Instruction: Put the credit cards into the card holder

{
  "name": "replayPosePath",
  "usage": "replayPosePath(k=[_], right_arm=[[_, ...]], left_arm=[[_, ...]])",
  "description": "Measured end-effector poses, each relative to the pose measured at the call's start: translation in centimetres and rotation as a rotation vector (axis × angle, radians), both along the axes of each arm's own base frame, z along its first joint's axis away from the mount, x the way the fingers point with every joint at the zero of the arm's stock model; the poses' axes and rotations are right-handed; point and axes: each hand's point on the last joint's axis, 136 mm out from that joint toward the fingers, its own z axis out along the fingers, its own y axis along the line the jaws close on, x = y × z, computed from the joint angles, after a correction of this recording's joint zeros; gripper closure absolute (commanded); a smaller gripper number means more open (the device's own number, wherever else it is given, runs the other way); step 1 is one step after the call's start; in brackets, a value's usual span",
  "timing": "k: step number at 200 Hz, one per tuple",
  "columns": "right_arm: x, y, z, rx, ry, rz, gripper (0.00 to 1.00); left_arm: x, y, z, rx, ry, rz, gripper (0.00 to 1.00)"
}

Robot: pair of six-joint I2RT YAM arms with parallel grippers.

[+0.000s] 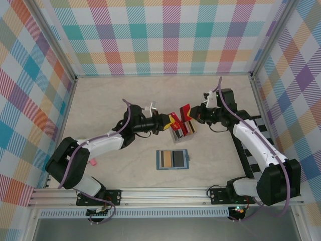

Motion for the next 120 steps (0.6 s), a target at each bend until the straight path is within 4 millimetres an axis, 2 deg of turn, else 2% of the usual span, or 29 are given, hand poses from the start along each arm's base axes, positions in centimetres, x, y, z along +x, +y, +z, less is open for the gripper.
replayPosePath(k=[22,42,72,99,120], right_arm=[[0.0,-0.7,-1.0,-0.062,-0.005,-0.004,0.91],[0.2,-1.1,-2.9,-0.163,0.003,0.017,0.91],[0.7,0.0,-6.0,-0.343,-0.007,0.101,0.92],[0.7,0.6,-8.6,-0.503,-0.021,0.164,0.93],[0.8,0.8,-9.7,-0.592,-0.045,0.193,0.93]], left_arm=[[0.0,0.5,-0.5,0.036,-0.001,0.018,0.99],[0.0,1.4,-2.6,0.129,0.031,0.049,1.00],[-0.4,2.8,-5.0,0.247,0.071,0.076,1.00],[-0.7,3.3,-5.9,0.291,0.081,0.077,1.00],[-1.0,3.5,-6.5,0.308,0.095,0.072,1.00]])
